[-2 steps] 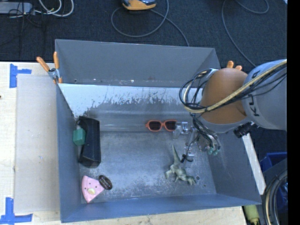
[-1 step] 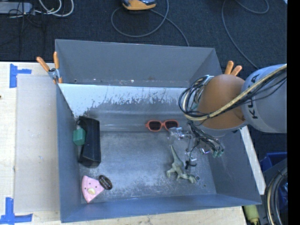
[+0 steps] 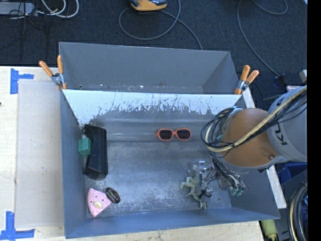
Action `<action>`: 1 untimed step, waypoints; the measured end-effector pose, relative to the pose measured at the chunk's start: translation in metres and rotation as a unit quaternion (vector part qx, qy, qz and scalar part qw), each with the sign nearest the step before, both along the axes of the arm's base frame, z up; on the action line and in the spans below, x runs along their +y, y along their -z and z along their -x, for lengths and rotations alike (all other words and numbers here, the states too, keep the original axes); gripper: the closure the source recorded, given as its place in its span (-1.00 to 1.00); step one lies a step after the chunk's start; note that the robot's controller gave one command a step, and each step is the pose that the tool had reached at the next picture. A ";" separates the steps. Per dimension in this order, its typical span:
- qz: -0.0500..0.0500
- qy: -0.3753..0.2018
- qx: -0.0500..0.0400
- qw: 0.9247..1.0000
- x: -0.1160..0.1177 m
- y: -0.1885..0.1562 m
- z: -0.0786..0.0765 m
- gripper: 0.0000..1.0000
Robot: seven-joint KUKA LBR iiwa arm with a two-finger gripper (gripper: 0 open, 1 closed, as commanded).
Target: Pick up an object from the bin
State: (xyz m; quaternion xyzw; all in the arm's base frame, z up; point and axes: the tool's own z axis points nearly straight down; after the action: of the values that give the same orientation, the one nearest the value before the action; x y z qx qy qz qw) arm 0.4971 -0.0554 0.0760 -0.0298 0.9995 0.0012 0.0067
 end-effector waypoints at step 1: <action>0.000 0.000 0.000 1.000 0.000 0.000 0.000 1.00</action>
Offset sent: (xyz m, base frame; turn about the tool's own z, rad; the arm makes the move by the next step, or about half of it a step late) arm 0.0001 0.0000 0.0150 0.0000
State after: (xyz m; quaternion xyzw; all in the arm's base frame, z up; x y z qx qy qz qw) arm 0.4972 -0.0554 0.0760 -0.0301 0.9995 0.0011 0.0066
